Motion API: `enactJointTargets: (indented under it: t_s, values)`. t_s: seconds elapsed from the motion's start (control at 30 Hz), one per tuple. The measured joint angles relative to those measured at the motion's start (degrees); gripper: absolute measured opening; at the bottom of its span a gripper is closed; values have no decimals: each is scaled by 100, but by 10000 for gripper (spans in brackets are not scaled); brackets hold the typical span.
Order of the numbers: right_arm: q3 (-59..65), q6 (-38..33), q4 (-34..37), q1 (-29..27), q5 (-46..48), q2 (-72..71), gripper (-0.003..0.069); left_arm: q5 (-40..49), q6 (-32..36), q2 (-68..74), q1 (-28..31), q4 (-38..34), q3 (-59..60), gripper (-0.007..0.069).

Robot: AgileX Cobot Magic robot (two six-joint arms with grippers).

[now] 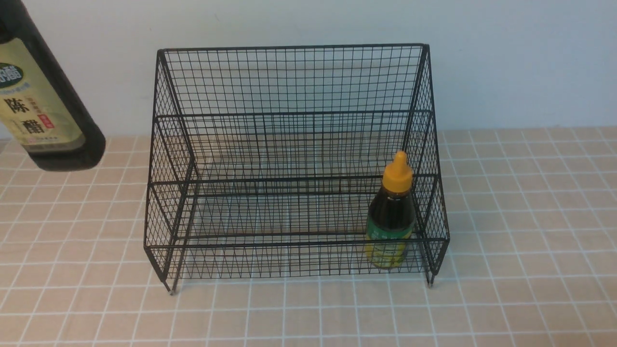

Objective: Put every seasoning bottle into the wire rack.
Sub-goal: Use the left arm to put the condiment bottle back on the shelf

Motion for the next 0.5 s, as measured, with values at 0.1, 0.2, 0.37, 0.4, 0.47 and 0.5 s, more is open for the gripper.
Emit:
enactJointTargets:
  t_s: [0.1, 0.2, 0.37, 0.4, 0.47, 0.5]
  values:
    - [0, 0, 0, 0, 0, 0, -14, 0, 89, 32, -379, -84, -13, 304]
    - [0, 0, 0, 0, 0, 0, -14, -158, 182, 179, -849, -135, -20, 304]
    - [0, -7, 0, 0, 0, 0, -14, -757, 290, 623, -1514, -227, -20, 304]
    - [0, -12, 0, 0, 0, 0, -14, -821, 318, 698, -1587, -233, -20, 304]
    - [0, -12, 0, 0, 0, 0, -14, -974, 345, 898, -1731, -233, -20, 304]
    - [0, -12, 0, 0, 0, 0, -14, -990, 345, 919, -1731, -233, -20, 304]
